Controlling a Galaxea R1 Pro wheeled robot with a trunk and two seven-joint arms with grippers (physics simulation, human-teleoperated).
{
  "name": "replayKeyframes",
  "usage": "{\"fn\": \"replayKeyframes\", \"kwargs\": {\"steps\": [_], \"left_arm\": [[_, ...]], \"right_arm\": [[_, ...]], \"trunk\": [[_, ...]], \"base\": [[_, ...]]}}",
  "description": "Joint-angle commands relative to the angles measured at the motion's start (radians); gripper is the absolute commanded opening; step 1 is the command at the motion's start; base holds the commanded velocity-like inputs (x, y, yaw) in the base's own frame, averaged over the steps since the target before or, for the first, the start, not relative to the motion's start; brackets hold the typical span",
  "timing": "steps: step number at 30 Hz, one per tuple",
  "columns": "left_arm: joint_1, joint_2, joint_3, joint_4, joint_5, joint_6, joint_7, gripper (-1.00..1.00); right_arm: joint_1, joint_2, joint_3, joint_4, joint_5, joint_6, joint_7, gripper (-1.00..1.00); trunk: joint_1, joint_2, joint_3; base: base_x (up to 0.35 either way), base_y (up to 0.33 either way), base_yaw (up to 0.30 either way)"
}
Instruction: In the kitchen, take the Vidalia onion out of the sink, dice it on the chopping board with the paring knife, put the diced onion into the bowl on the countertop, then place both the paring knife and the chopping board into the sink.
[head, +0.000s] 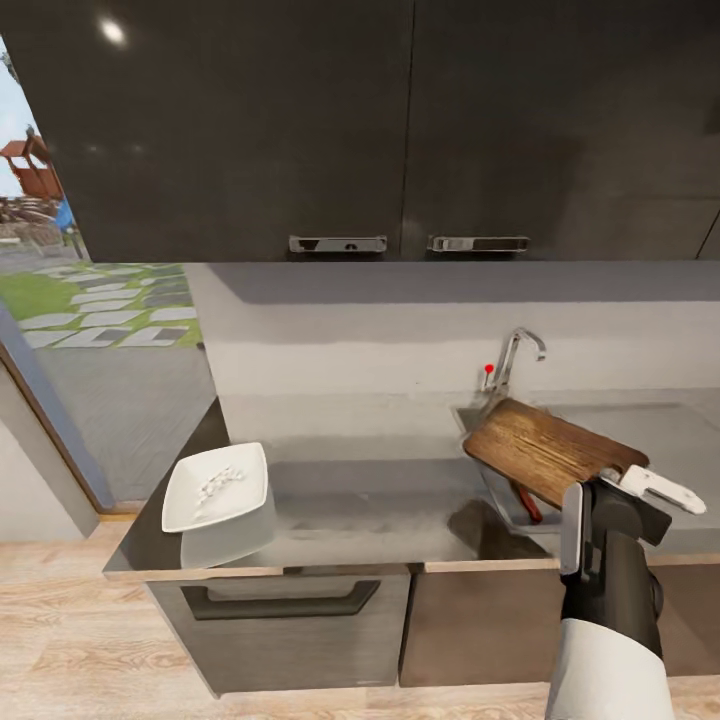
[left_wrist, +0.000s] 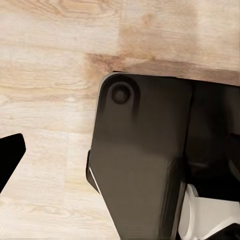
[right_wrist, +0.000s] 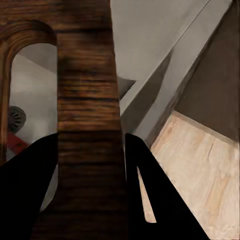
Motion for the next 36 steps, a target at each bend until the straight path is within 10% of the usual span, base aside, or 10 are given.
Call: {"fn": "replayKeyframes", "kwargs": {"steps": [1, 9, 19, 30, 36], "left_arm": [[0.000, 0.001, -0.005, 0.001, 0.010, -0.003, 0.006, 1.00], [0.000, 0.001, -0.004, 0.009, 0.010, -0.002, 0.006, 1.00], [0.000, 0.001, -0.005, 0.011, 0.010, -0.002, 0.006, 1.00], [0.000, 0.001, -0.005, 0.013, 0.010, -0.002, 0.006, 1.00], [0.000, 0.001, -0.005, 0.015, 0.010, -0.003, 0.006, 1.00]], "right_arm": [[-0.002, 0.001, -0.008, 0.001, -0.034, -0.002, -0.019, -1.00], [-0.085, 0.001, -0.015, 0.084, -0.234, -0.004, -0.354, -1.00], [-0.387, -0.063, -0.014, 0.500, -0.246, -0.124, -0.481, -1.00], [-0.400, -0.113, -0.018, 0.650, -0.248, -0.258, -0.509, -1.00], [-0.400, -0.105, -0.023, 0.653, -0.329, -0.292, -0.541, -1.00]], "trunk": [[0.001, -0.002, -0.002], [0.001, -0.002, -0.002], [0.001, -0.002, -0.002], [0.001, -0.002, -0.002], [0.001, -0.002, -0.002]], "base": [[0.000, 0.000, 0.000], [0.000, 0.000, 0.000], [0.000, 0.000, 0.000], [0.000, 0.000, 0.000], [0.000, 0.000, 0.000]]}}
